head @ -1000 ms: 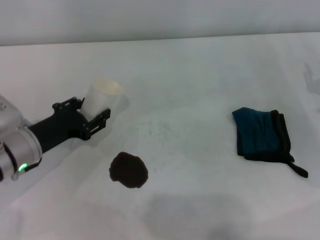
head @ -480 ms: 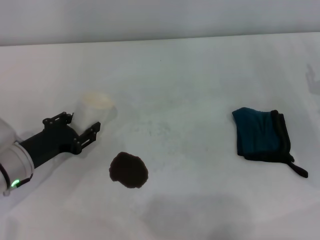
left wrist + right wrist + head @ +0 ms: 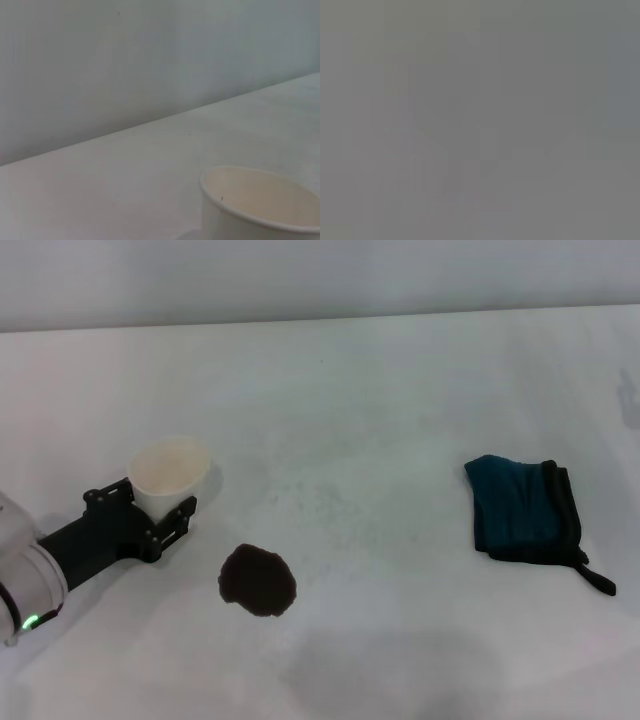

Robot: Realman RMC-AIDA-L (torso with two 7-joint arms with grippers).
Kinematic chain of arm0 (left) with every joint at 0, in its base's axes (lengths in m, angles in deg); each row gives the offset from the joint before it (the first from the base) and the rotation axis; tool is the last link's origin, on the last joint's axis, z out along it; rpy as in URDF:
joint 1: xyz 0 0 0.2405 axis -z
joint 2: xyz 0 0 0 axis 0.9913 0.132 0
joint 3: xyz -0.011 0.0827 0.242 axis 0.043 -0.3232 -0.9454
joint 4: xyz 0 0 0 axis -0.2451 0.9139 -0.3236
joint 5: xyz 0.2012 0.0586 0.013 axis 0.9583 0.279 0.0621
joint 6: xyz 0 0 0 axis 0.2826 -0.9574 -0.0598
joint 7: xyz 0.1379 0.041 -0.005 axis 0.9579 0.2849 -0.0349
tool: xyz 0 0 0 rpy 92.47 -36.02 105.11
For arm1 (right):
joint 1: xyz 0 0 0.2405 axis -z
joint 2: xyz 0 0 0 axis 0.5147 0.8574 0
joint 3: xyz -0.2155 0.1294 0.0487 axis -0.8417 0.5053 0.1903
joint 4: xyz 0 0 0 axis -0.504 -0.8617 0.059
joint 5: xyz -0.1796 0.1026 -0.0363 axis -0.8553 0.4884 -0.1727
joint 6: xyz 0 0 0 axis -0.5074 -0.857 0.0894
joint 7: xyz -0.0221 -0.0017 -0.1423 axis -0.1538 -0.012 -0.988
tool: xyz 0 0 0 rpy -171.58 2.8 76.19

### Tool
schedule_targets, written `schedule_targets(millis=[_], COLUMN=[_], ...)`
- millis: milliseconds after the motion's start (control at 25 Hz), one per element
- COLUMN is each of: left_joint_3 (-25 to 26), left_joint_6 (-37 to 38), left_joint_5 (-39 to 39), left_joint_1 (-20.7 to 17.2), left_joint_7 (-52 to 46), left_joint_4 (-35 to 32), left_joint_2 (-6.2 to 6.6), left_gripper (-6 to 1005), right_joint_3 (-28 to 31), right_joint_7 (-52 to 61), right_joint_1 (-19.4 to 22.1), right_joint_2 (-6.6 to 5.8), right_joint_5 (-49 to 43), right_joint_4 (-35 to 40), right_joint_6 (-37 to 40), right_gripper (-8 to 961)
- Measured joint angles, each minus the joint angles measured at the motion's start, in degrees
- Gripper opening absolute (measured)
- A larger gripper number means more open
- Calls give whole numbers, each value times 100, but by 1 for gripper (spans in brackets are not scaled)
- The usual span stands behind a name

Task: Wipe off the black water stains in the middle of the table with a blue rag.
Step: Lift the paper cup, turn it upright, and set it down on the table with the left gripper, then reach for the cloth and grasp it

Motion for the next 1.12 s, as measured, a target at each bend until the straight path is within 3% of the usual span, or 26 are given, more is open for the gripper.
schedule_targets(millis=[200, 400, 680, 760, 1120], left_joint_3=[0, -3, 1, 1, 1], left_joint_6=[-39, 1, 347, 497, 1293], left_joint_5=[-112, -133, -308, -388, -1100], left_joint_1=[-57, -210, -492, -631, -1569], left_joint_7=[58, 417, 748, 823, 1619], left_joint_4=[-38, -228, -303, -307, -385], left_joint_2=[-8, -4, -5, -5, -11], left_gripper=[540, 630, 831, 876, 877], right_joint_3=[-25, -35, -53, -53, -113], right_joint_7=[0, 0, 0, 0, -41], right_joint_1=[7, 24, 31, 31, 52], right_joint_2=[0, 0, 7, 7, 4], right_joint_5=[0, 0, 0, 0, -8], right_joint_4=[0, 0, 0, 0, 7], right_joint_6=[14, 14, 14, 14, -161], right_gripper=[414, 413, 413, 413, 414])
